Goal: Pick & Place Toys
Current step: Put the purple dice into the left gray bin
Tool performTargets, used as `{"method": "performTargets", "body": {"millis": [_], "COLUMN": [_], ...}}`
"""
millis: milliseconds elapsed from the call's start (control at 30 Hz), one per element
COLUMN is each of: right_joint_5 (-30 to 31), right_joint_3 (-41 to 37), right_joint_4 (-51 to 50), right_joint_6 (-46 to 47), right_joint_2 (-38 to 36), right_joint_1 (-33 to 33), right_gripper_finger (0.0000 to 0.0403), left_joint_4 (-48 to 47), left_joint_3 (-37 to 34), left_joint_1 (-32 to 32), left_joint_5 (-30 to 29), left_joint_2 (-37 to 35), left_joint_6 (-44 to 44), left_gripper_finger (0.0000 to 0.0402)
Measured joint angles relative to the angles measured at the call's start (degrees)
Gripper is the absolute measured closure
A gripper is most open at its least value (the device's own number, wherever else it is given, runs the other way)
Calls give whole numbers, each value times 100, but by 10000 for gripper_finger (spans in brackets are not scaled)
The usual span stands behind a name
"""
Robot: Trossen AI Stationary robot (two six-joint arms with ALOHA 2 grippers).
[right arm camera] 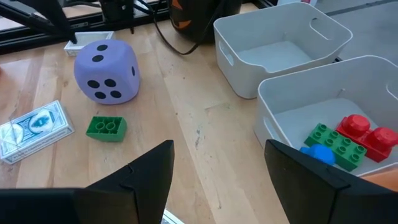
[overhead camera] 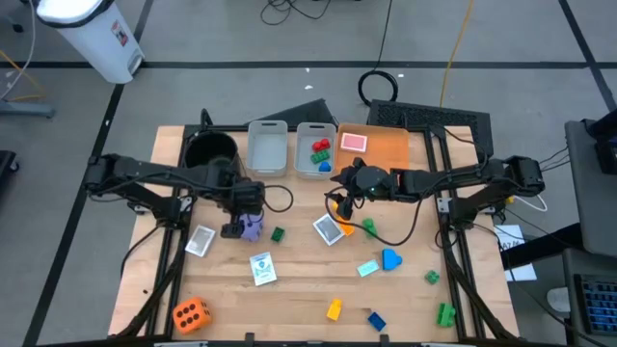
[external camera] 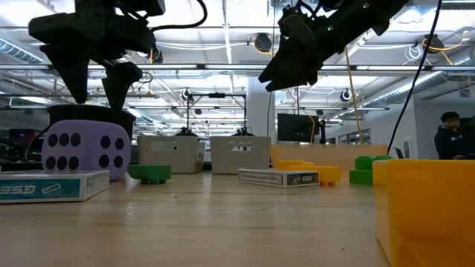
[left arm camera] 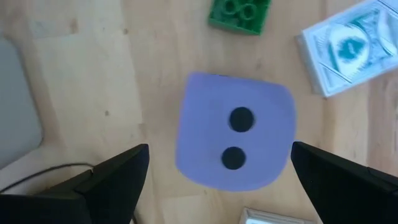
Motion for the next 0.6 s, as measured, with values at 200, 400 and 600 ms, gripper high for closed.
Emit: {"method": "performTargets", "body": {"millis": [200, 400, 600], "right_joint_5": [-2, -3, -3], "right_joint_3": [0, 0, 0], "right_joint_4": [0, 0, 0], "right_joint_6": [0, 0, 1], "right_joint_2": [0, 0, 0], "right_joint_1": [3, 4, 4], "right_gripper_finger": [161, 161, 161], "left_joint_4": [64, 267, 264], "left_joint_3": [0, 0, -312], "left_joint_1": [-309, -386, -385], "left_joint_5": [-164, -262, -258], "left_joint_2": [0, 0, 4], "left_joint_6": [172, 183, 160], "left_gripper_finger": [2, 2, 2]}}
